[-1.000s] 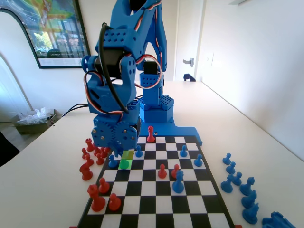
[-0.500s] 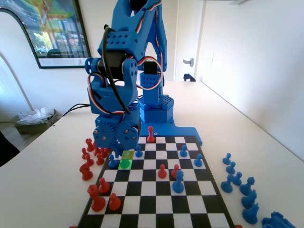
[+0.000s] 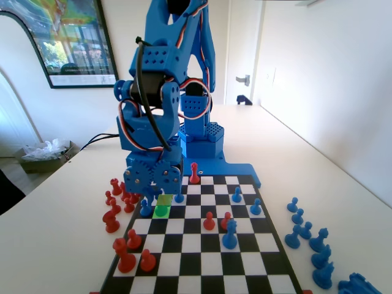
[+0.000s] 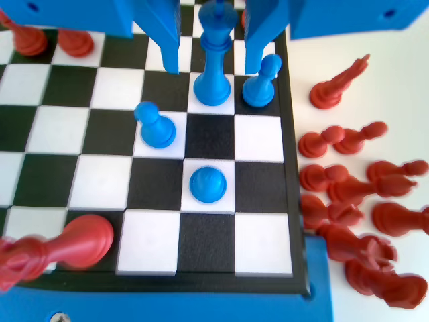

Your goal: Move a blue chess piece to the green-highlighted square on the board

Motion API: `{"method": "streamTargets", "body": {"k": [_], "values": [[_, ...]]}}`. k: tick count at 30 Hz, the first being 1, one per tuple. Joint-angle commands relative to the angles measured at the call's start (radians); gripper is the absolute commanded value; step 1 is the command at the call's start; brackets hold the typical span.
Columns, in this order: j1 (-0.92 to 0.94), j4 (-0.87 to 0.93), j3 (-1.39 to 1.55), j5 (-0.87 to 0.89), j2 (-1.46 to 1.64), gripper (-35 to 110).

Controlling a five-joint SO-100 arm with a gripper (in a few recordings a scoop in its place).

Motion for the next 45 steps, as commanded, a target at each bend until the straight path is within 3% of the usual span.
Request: {"method": "streamTargets", "body": {"k": [1, 9, 14, 24, 39, 45], "values": [[0.015, 0.080, -0.080, -0.008, 0.040, 12], [0.003, 0.262, -0.225, 0.025, 0.084, 12], [-0.005, 0.367, -0.302, 0.049, 0.135, 1], [-0.063, 0.658, -0.390, 0.092, 0.413, 1], [-0.253, 0.969, -0.158, 0.094, 1.131, 1], [-0.296, 0.996, -0.081, 0.114, 1.304, 1]]}}
